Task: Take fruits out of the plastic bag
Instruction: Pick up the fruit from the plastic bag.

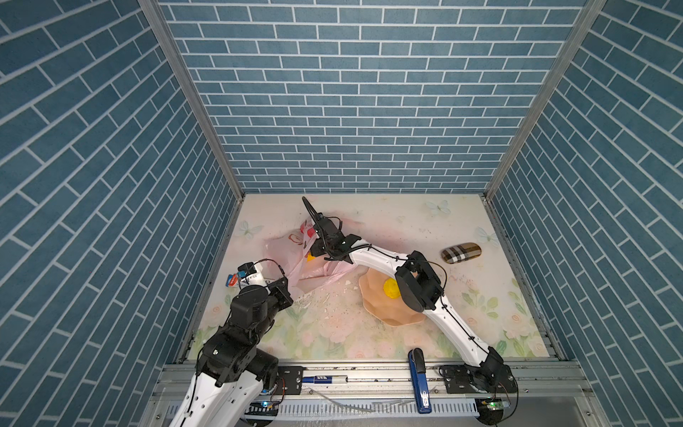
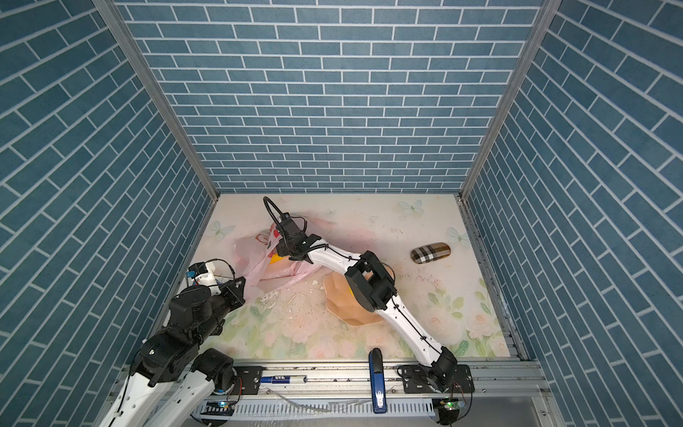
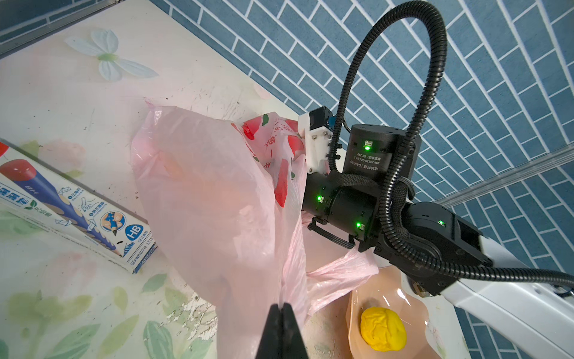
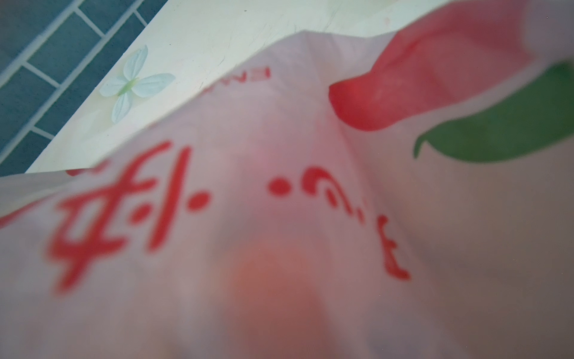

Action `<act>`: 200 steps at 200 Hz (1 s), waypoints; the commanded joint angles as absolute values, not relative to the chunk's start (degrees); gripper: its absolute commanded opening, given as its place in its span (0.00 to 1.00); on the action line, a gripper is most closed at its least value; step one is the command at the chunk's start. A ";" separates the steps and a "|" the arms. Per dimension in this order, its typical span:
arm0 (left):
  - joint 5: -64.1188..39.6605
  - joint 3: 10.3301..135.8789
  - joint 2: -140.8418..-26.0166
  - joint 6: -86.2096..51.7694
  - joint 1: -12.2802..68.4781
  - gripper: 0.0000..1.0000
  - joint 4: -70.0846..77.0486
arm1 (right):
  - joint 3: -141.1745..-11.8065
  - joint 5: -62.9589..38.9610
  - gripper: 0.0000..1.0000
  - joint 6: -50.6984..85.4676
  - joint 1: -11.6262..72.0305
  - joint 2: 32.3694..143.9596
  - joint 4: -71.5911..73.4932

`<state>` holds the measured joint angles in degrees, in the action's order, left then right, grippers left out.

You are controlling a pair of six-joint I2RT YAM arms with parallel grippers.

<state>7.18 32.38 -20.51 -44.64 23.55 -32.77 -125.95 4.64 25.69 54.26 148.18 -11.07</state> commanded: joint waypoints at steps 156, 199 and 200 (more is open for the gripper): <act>8.38 32.16 -24.26 -43.71 23.47 0.00 -27.61 | -102.30 -2.62 0.29 22.88 56.06 129.63 -4.91; 10.14 32.68 -24.43 -43.15 23.48 0.00 -26.81 | -97.61 -4.39 0.28 22.06 57.23 123.64 -7.15; 10.17 32.69 -24.43 -43.15 23.47 0.00 -26.76 | -97.50 -4.48 0.28 22.06 57.27 123.52 -7.22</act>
<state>8.19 31.90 -24.18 -44.36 23.55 -28.27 -100.53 -2.57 23.90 56.51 128.84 -5.93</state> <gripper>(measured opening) 0.046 0.573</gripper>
